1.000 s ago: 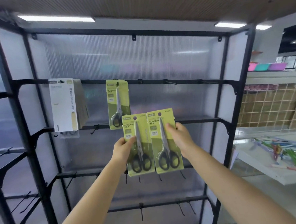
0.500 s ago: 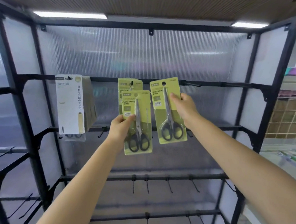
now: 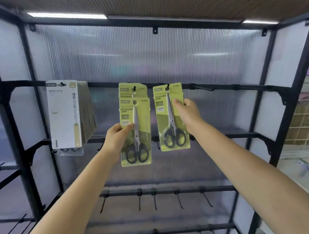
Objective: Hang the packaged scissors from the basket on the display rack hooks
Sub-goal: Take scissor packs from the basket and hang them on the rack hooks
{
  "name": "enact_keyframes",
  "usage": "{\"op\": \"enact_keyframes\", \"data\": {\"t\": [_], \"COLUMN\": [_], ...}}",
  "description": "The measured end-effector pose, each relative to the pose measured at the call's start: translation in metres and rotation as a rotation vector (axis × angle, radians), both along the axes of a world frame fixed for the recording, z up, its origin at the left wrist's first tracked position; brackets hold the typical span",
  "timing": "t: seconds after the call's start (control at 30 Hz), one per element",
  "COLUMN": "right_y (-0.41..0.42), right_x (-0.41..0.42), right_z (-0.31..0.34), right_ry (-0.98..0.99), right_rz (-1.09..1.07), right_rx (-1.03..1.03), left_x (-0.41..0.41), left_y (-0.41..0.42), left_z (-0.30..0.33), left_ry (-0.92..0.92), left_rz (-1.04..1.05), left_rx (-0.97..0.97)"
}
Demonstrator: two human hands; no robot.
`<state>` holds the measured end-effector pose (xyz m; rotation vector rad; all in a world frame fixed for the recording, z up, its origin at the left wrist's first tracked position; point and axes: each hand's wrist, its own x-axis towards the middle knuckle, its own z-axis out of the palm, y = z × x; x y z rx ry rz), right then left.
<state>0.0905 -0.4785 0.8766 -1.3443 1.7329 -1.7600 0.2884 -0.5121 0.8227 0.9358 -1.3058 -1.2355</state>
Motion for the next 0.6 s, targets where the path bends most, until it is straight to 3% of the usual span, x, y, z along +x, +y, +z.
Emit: {"op": "enact_keyframes", "data": {"t": [0.3, 0.6], "right_y": [-0.053, -0.108], "right_x": [-0.014, -0.024], "right_z": [0.000, 0.002], "right_ry": [0.148, 0.100], "right_rz": [-0.098, -0.140], "right_rx": [0.060, 0.103], "left_x": [-0.002, 0.005], "left_y": [-0.008, -0.020], "left_z": [-0.003, -0.003], "left_ry": [0.008, -0.009], "left_rz": [-0.039, -0.068], "left_rx": [-0.034, -0.010]}}
